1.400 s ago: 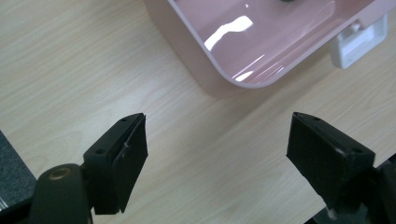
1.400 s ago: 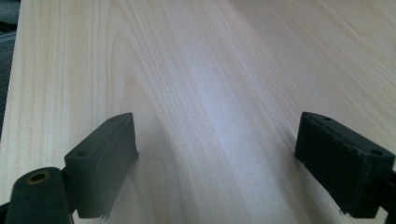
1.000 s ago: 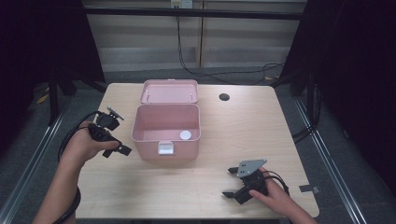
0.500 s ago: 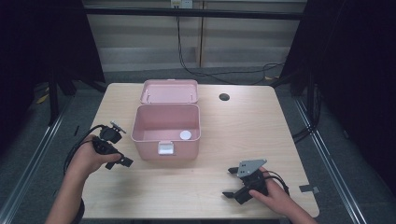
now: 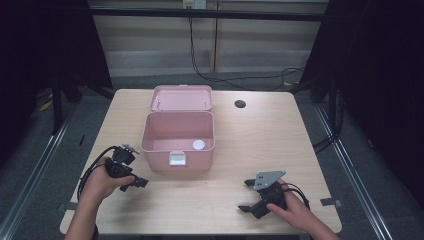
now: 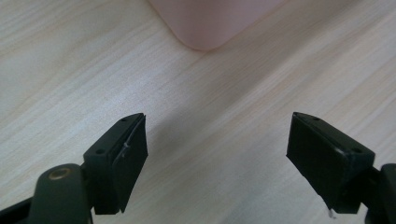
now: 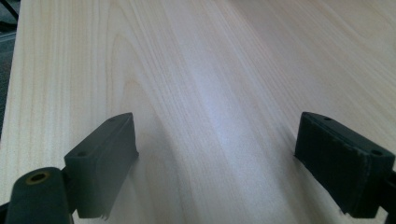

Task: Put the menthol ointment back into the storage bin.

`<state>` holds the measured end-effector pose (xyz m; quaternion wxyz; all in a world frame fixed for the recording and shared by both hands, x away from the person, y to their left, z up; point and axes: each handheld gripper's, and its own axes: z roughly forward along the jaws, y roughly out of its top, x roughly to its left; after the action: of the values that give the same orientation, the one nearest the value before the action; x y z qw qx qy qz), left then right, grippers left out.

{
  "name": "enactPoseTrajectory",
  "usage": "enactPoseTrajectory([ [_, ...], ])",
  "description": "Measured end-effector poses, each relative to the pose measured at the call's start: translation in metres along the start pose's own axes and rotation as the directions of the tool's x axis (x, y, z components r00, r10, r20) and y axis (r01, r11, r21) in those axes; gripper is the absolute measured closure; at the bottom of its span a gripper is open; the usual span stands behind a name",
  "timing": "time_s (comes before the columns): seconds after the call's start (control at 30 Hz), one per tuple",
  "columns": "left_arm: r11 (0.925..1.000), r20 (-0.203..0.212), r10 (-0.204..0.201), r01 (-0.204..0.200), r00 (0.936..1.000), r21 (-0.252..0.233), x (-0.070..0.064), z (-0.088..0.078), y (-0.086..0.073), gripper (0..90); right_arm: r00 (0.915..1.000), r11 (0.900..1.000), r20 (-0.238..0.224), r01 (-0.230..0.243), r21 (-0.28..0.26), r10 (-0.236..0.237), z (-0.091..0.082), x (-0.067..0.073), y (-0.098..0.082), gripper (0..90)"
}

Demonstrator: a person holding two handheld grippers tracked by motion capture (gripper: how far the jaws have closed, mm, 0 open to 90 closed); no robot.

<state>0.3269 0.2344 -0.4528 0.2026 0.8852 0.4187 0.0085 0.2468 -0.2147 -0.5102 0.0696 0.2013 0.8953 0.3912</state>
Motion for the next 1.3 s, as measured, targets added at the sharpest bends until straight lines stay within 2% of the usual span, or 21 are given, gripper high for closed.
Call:
enactPoseTrajectory([
  [0.1,0.9994,-0.012,0.014,-0.015,0.9998,-0.030,-0.001,0.007,-0.007,20.1,1.0000,1.000,-0.001,-0.002,0.000,0.002,0.000,0.000,0.000,12.1],
  [0.17,0.9989,-0.037,0.023,-0.024,0.9991,-0.041,-0.001,0.010,-0.010,20.1,1.0000,1.000,0.000,-0.001,-0.001,0.001,0.000,0.000,0.000,12.0],
  [0.23,0.9980,-0.039,0.036,-0.038,0.9986,-0.051,-0.002,0.013,-0.013,20.1,1.0000,1.000,0.000,-0.001,-0.001,0.001,0.000,0.000,0.000,12.1],
  [0.43,0.9916,-0.064,0.078,-0.085,0.9948,-0.098,-0.003,0.024,-0.022,19.7,1.0000,1.000,0.000,-0.002,0.000,0.002,0.000,0.000,0.000,12.1],
  [0.5,0.9899,-0.085,0.090,-0.099,0.9923,-0.101,-0.002,0.024,-0.023,19.7,1.0000,1.000,0.000,-0.001,-0.001,0.001,0.000,0.000,0.000,12.1],
  [0.6,0.9843,-0.084,0.115,-0.125,0.9897,-0.125,-0.003,0.027,-0.025,14.7,1.0000,1.000,0.000,0.000,-0.001,0.000,0.000,0.000,0.000,12.1],
  [0.73,0.9779,-0.097,0.100,-0.116,0.9902,-0.174,-0.003,0.030,-0.028,13.3,1.0000,1.000,0.001,-0.001,0.001,0.001,0.000,0.000,0.000,12.1],
  [0.87,0.9658,-0.104,0.094,-0.116,0.9901,-0.232,-0.003,0.036,-0.033,6.2,1.0000,1.000,0.001,-0.001,0.001,0.001,0.000,0.000,0.000,12.1],
  [0.93,0.9616,-0.101,0.102,-0.124,0.9896,-0.245,-0.002,0.038,-0.034,2.3,1.0000,1.000,0.001,0.000,0.001,0.000,0.000,0.000,0.000,12.1],
  [1.03,0.9446,-0.102,0.095,-0.122,0.9902,-0.305,0.000,0.041,-0.038,0.0,1.0000,1.000,0.000,0.000,0.000,0.000,0.000,0.000,0.000,12.0],
  [1.1,0.9373,-0.106,0.108,-0.137,0.9884,-0.320,0.002,0.041,-0.040,0.0,1.0000,1.000,0.001,0.000,0.001,0.000,0.000,0.000,0.000,12.0],
  [1.17,0.9212,-0.104,0.115,-0.146,0.9878,-0.361,0.004,0.043,-0.044,0.0,1.0000,1.000,0.001,-0.001,0.001,0.001,0.000,0.000,0.000,12.1],
  [1.3,0.9196,-0.100,0.114,-0.143,0.9884,-0.366,0.004,0.043,-0.044,0.0,1.0000,1.000,0.000,0.000,0.000,0.000,0.000,0.000,0.000,12.1],
])
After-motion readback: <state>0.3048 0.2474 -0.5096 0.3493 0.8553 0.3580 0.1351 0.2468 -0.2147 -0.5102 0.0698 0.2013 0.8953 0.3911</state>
